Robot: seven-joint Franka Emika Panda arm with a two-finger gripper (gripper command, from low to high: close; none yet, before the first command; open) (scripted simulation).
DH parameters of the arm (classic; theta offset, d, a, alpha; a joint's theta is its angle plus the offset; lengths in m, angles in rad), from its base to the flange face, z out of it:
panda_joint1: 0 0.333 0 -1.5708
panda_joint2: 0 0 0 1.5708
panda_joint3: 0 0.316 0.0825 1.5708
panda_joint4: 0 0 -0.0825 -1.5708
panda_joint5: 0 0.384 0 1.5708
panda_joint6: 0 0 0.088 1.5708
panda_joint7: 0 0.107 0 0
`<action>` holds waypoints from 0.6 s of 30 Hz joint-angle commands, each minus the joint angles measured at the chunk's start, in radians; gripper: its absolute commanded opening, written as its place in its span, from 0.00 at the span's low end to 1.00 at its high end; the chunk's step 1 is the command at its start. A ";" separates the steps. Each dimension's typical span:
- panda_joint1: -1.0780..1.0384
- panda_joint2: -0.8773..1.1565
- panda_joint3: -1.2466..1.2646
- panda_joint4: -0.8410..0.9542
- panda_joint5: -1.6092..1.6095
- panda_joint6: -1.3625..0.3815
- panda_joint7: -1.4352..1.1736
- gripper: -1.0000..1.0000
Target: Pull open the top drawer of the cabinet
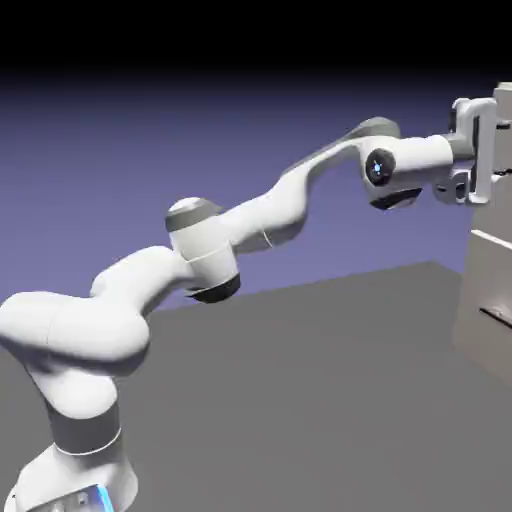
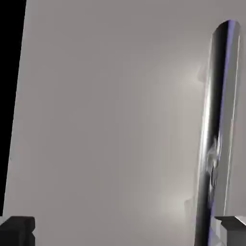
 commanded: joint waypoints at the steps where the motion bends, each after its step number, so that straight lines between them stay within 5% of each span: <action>1: 0.000 0.000 0.000 0.000 0.000 0.000 0.000 0.50; 13: -0.234 0.037 -0.028 0.417 -0.044 0.175 0.113 0.50; 14: -0.234 0.037 -0.028 0.417 -0.044 0.175 0.113 0.00; 18: -0.175 0.022 -0.025 0.308 -0.026 0.128 0.083 0.00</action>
